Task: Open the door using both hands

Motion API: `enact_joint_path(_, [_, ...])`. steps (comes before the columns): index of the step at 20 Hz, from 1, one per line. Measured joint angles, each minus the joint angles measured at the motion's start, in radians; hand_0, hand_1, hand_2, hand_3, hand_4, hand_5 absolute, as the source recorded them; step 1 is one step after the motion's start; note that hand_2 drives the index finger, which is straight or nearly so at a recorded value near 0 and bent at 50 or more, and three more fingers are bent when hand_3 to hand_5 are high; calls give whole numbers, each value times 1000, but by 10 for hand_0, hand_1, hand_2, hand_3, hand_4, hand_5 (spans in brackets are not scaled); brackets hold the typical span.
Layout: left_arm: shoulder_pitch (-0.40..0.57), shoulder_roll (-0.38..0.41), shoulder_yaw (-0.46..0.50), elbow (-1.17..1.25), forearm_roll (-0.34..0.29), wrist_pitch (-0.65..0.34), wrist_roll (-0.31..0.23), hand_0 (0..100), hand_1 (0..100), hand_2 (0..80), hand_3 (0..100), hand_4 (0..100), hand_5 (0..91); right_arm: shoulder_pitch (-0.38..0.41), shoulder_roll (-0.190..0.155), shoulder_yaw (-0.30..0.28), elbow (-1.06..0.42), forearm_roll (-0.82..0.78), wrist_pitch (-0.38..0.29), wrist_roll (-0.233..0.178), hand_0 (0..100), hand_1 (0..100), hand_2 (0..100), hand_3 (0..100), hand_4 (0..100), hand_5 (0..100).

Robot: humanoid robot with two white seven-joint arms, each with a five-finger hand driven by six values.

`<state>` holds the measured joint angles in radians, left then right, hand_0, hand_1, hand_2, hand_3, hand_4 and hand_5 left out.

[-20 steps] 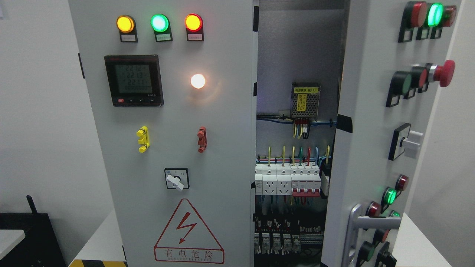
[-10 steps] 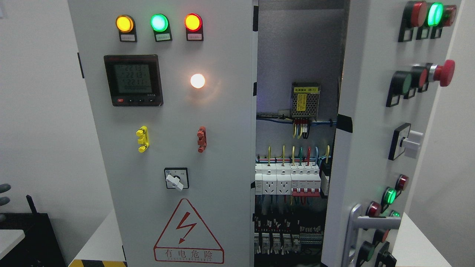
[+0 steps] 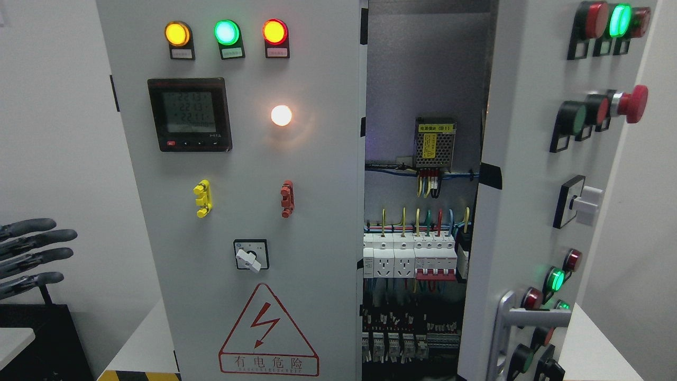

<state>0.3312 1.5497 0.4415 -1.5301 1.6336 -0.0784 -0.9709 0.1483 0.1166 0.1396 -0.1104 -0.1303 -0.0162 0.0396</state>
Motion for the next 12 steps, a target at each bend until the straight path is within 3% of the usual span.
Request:
enact_joint_path(5, [-309, -116, -213, 2, -197, 18, -1, 0, 0, 0, 0, 0, 0, 0, 0, 0, 0, 0, 0, 0, 386, 0, 0, 0, 0, 0])
enact_joint_path(12, [-676, -274, -505, 17, -284, 148, -2, 0, 0, 0, 0, 0, 0, 0, 0, 0, 0, 0, 0, 0, 386, 0, 0, 0, 0, 0])
